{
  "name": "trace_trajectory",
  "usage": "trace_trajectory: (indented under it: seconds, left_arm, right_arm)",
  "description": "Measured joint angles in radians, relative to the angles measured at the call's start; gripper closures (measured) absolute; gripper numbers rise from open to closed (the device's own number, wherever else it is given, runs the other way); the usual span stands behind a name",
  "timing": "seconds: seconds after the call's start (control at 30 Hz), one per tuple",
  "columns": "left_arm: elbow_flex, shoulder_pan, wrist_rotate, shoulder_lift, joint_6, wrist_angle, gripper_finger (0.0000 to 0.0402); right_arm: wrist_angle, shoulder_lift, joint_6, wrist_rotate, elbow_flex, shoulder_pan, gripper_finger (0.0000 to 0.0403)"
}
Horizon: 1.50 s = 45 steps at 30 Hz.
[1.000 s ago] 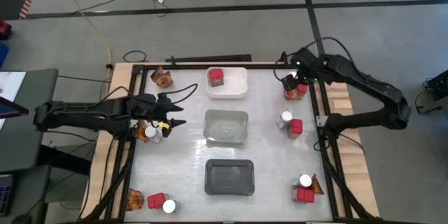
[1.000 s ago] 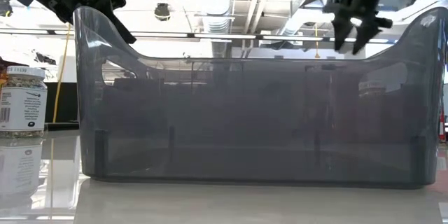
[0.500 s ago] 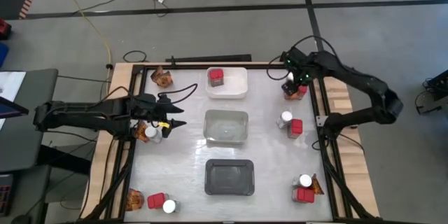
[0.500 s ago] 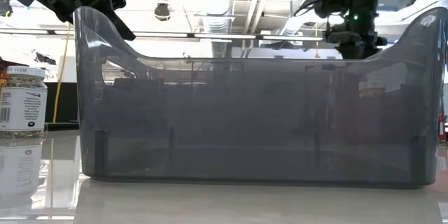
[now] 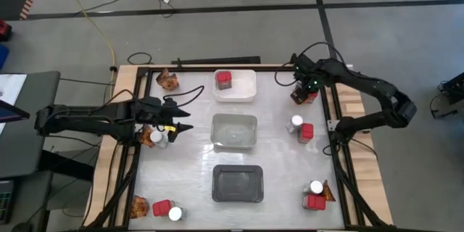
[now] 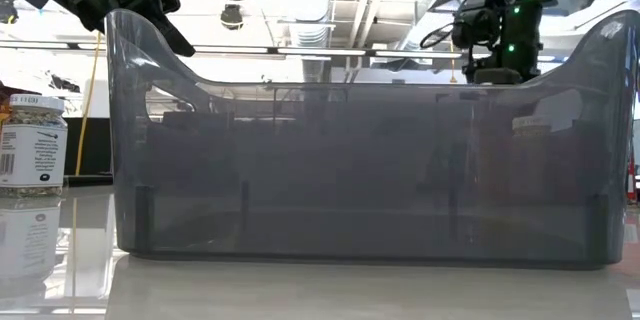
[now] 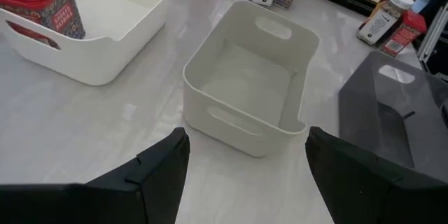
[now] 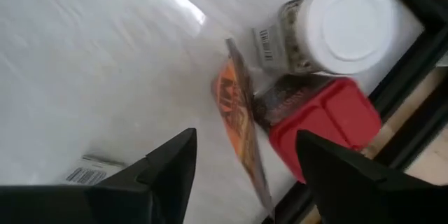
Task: Sort spices by type
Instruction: Put the orange seasoning bag into the gray bin
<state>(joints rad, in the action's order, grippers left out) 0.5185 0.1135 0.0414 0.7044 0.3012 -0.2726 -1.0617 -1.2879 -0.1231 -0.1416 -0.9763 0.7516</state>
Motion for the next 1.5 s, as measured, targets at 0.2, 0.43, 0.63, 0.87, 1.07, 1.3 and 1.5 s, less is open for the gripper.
trace_trajectory:
  seconds: [0.2,0.43,0.63,0.87,1.07,1.3,1.5]
  left_arm:
    - [0.0,0.0,0.006,0.0,-0.004,0.0,0.0127]
    - [0.0,0.0,0.006,0.0,-0.005,0.0,0.0127]
    - [0.0,0.0,0.007,0.0,-0.005,0.0,0.0127]
    - [0.0,0.0,0.007,0.0,-0.014,0.0,0.0127]
    - [0.0,0.0,0.008,0.0,-0.051,0.0,0.0127]
    - [0.0,0.0,0.008,0.0,-0.026,0.0,0.0127]
    - [0.0,0.0,0.014,0.0,-0.011,0.0,0.0127]
  right_arm:
    - [0.032,-0.047,0.019,-0.001,0.0,-0.011,0.0194]
    - [0.049,-0.057,0.003,-0.009,0.0,-0.045,0.0354]
    - [0.023,-0.003,-0.001,-0.018,-0.013,-0.05,0.0382]
    - [-0.036,0.042,-0.01,-0.02,-0.097,-0.068,0.039]
    - [-0.079,0.046,-0.027,-0.02,-0.196,-0.104,0.039]
    - [-0.121,0.033,-0.016,-0.018,-0.386,-0.223,0.039]
    - [-0.128,-0.035,0.074,-0.018,-0.555,-0.387,0.039]
